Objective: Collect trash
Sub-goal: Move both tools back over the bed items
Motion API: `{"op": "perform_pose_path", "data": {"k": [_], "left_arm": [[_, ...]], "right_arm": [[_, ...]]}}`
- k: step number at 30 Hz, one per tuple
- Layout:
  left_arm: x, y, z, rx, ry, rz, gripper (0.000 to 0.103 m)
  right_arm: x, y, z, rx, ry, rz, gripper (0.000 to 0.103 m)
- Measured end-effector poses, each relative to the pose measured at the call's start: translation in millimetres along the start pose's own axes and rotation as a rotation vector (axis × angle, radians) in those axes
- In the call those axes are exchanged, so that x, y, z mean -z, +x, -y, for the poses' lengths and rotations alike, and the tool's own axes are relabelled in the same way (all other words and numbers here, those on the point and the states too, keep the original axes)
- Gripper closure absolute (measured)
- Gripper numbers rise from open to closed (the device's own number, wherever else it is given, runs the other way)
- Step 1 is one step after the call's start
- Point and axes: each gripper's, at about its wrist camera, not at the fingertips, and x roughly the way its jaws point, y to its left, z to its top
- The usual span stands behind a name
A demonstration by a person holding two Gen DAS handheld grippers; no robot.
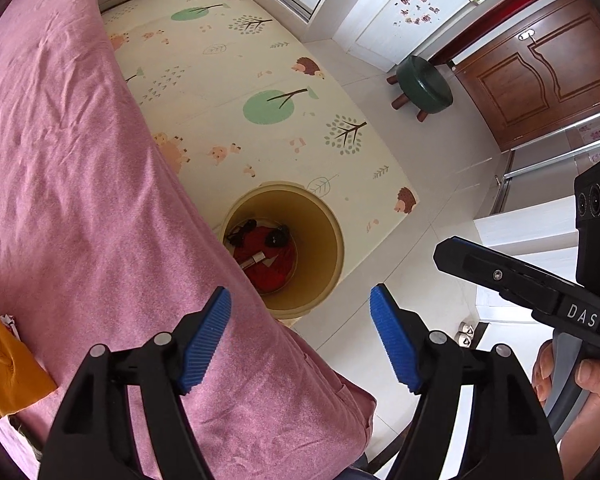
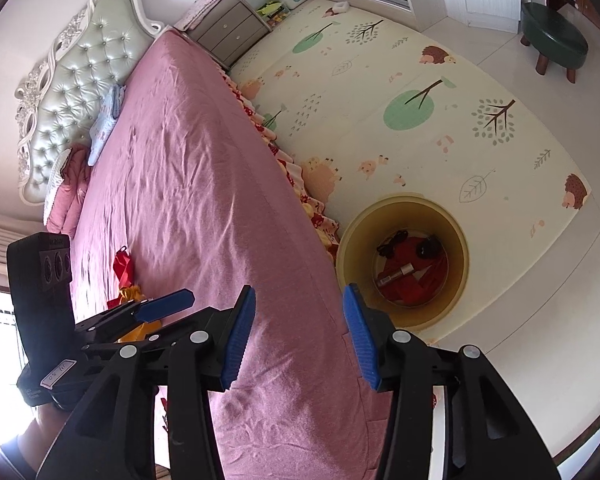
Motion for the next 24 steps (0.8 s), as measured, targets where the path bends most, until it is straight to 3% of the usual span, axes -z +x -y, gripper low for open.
{"op": "perform_pose_path", "data": {"k": [10, 24], "left_arm": [[76.7, -60.0, -89.1, -0.083, -0.139, 0.074, 0.031], [203.0, -123.7, -222.8, -0.173, -0.386, 0.117, 0.031]], "right_arm": [[34.6, 38.2, -104.8, -0.058, -0.168, -0.07, 0.058], [137.2, 112.5, -243.8, -0.129, -0.36, -0.245, 0.057]]}}
